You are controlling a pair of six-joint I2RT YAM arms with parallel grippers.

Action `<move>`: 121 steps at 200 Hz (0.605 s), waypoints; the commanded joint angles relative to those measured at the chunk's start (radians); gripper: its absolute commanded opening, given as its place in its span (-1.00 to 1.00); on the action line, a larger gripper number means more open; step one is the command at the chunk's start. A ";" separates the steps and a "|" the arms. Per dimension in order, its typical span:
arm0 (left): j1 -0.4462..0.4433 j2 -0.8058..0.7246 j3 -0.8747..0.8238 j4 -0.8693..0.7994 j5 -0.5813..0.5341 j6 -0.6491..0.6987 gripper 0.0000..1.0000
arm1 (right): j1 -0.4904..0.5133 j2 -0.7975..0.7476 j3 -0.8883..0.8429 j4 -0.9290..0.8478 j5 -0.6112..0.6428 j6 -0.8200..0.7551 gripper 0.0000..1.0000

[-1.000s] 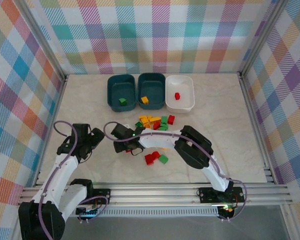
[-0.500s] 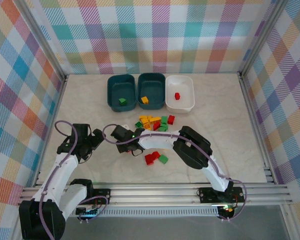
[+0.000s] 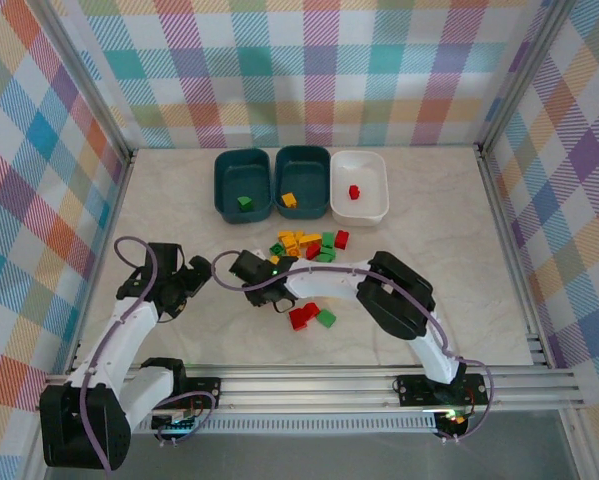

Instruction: Sort the legos into containers by color

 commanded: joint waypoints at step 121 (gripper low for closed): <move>-0.461 0.481 0.360 0.004 -0.071 0.004 0.86 | -0.831 0.027 0.277 -0.086 -0.314 -0.044 -0.43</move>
